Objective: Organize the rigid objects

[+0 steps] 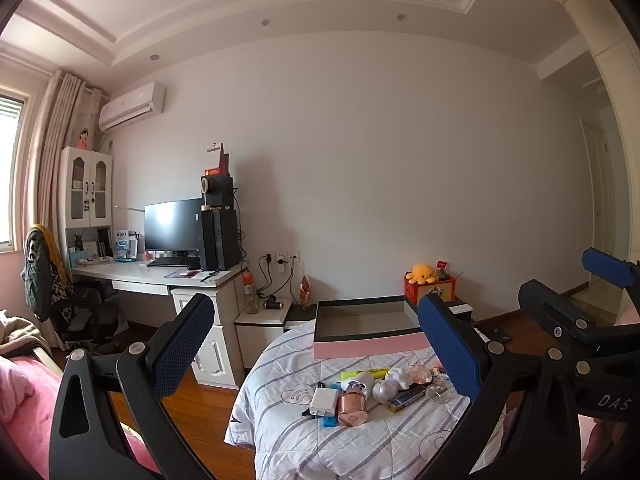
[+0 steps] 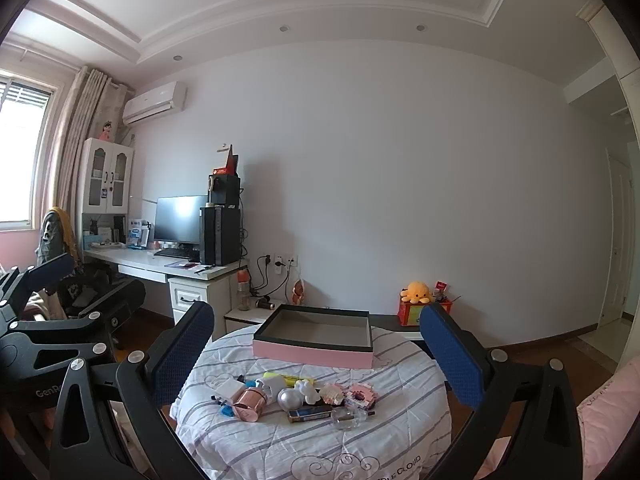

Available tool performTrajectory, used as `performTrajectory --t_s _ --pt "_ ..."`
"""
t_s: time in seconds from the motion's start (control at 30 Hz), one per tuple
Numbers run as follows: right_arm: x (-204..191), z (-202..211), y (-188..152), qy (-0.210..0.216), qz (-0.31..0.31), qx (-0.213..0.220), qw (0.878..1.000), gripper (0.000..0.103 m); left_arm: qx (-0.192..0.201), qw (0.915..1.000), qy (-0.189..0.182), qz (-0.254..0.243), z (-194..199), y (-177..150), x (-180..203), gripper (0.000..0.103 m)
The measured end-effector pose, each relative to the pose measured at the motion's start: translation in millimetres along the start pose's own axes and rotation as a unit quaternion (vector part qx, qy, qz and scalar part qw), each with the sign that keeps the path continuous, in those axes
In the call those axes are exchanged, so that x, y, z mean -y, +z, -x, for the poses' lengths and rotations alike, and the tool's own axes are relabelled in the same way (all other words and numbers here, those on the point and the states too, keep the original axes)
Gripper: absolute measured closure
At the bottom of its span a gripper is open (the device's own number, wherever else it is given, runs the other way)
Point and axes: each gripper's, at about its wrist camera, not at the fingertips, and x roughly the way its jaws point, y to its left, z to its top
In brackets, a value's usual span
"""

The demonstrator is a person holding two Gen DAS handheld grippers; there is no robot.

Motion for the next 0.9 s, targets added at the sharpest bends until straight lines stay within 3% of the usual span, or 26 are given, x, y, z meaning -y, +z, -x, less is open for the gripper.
performTrajectory --t_s 0.9 --pt "-2.1 6.3 -5.0 -0.004 -0.001 -0.002 1.000 0.000 -0.002 1.0000 0.002 0.000 -1.3 -2.5 0.4 0.000"
